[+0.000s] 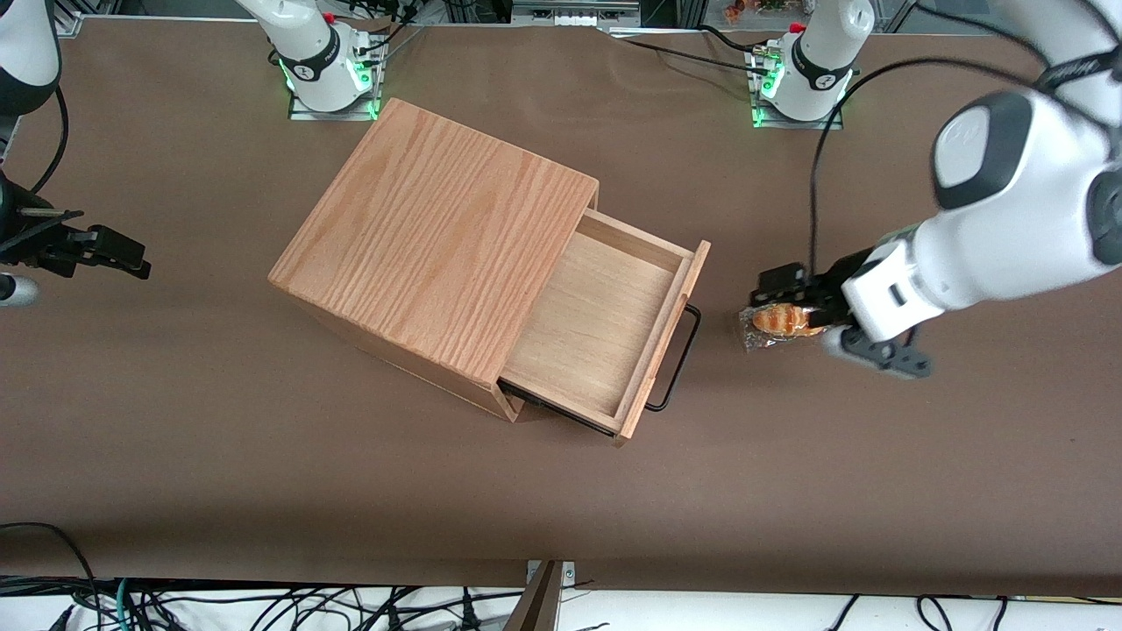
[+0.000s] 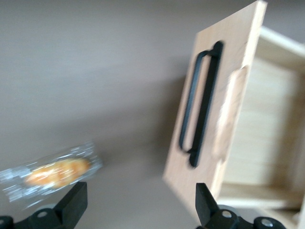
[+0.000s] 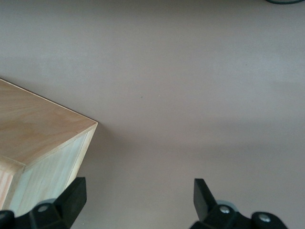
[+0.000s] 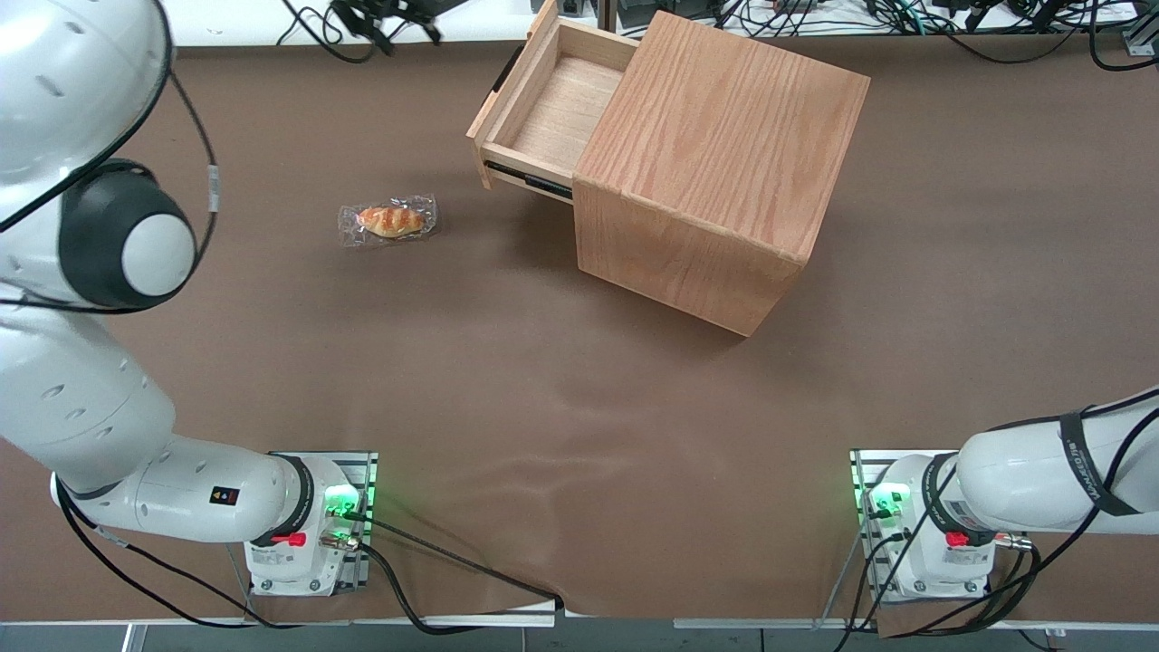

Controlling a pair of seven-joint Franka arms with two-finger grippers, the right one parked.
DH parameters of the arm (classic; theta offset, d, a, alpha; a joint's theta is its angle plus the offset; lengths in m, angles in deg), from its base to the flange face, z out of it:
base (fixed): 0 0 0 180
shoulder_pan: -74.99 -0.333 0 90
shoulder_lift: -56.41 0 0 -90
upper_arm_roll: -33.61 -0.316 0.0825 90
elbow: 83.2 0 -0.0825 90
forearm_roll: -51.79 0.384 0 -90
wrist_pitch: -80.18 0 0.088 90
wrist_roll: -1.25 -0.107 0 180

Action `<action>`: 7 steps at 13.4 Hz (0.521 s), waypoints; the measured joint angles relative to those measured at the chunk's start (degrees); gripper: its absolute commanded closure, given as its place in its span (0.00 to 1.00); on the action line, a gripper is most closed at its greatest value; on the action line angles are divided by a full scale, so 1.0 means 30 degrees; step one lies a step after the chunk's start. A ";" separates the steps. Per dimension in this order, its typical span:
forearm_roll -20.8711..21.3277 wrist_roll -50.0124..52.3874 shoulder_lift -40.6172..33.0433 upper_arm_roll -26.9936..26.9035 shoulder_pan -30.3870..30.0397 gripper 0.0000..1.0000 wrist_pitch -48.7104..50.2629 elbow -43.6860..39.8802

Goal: Open top drawer with left arm

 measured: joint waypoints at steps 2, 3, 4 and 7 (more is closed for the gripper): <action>0.2405 0.0054 -0.1146 0.0036 0.0007 0.00 0.1452 0.0001; 0.3447 0.0061 -0.1586 0.0038 0.0011 0.00 0.2130 0.0002; 0.4351 0.0061 -0.1955 0.0039 0.0010 0.00 0.2968 0.0002; 0.5258 0.0103 -0.2590 0.0032 -0.0050 0.00 0.4273 0.0019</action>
